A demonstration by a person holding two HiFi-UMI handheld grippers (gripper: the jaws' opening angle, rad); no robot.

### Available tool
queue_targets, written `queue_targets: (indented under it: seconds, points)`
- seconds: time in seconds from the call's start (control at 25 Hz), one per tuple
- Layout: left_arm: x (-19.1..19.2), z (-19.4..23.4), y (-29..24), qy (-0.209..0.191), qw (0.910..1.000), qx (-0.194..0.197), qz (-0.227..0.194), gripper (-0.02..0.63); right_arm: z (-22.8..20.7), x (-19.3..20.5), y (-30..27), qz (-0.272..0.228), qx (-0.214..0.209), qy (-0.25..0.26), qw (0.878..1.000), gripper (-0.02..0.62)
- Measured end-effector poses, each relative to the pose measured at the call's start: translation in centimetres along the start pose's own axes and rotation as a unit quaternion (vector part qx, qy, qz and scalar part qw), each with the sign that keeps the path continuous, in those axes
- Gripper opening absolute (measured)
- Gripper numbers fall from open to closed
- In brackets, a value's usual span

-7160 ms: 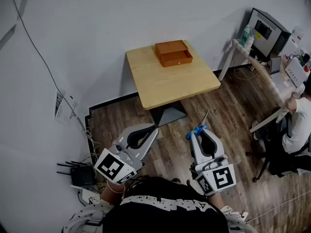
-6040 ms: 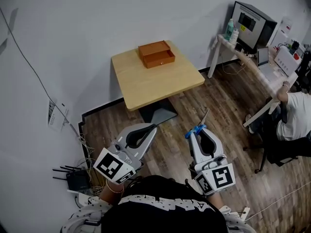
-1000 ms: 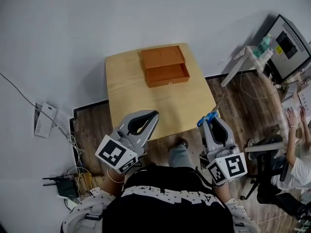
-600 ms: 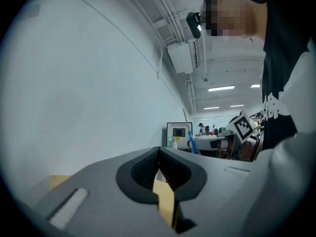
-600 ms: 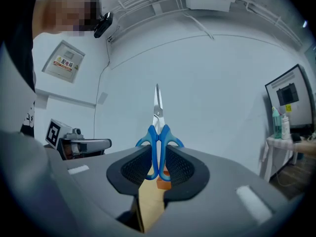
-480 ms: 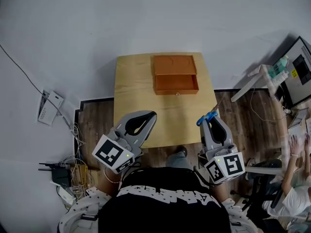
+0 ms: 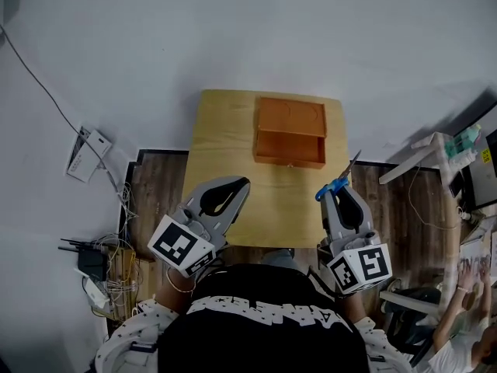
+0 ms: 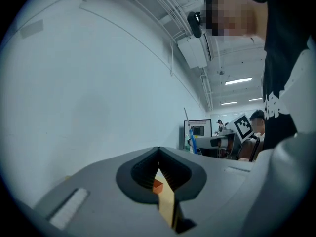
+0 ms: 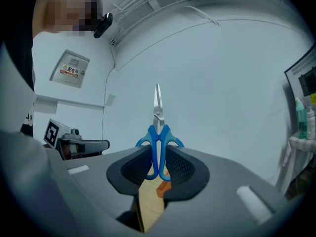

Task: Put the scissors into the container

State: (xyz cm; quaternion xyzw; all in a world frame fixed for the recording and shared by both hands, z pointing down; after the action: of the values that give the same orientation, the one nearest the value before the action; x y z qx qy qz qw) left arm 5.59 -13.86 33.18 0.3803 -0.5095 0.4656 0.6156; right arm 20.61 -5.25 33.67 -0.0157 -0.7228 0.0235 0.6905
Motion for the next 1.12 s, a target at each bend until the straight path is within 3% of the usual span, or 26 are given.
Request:
queue_targets:
  seconds: [0.52, 1.12]
  points:
    - [0.8, -1.0, -5.8, 0.005, 0.9991, -0.04, 0.012, 0.002, -6.4, 0.8, -2.2, 0.015, -0.042, -0.016, 0.999, 0.101]
    - [0.9, -2.3, -9.9, -0.009, 0.9956, -0.092, 0.017, 0.002, -10.9, 1.4, -3.6, 0.013, -0.099, -0.024, 0.995, 0.101]
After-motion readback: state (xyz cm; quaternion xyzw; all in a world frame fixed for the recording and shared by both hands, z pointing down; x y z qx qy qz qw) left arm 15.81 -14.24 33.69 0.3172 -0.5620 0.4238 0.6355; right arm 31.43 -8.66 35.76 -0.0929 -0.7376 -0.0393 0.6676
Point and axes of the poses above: the fingertips, and each gripper's own axes: y backward along the fingers, z to its left, x out of its underside, the point moved 1 cm from there along y, backward along the fingers, and after that the axes turned 7 degrees about y, right-handed, at the moved point
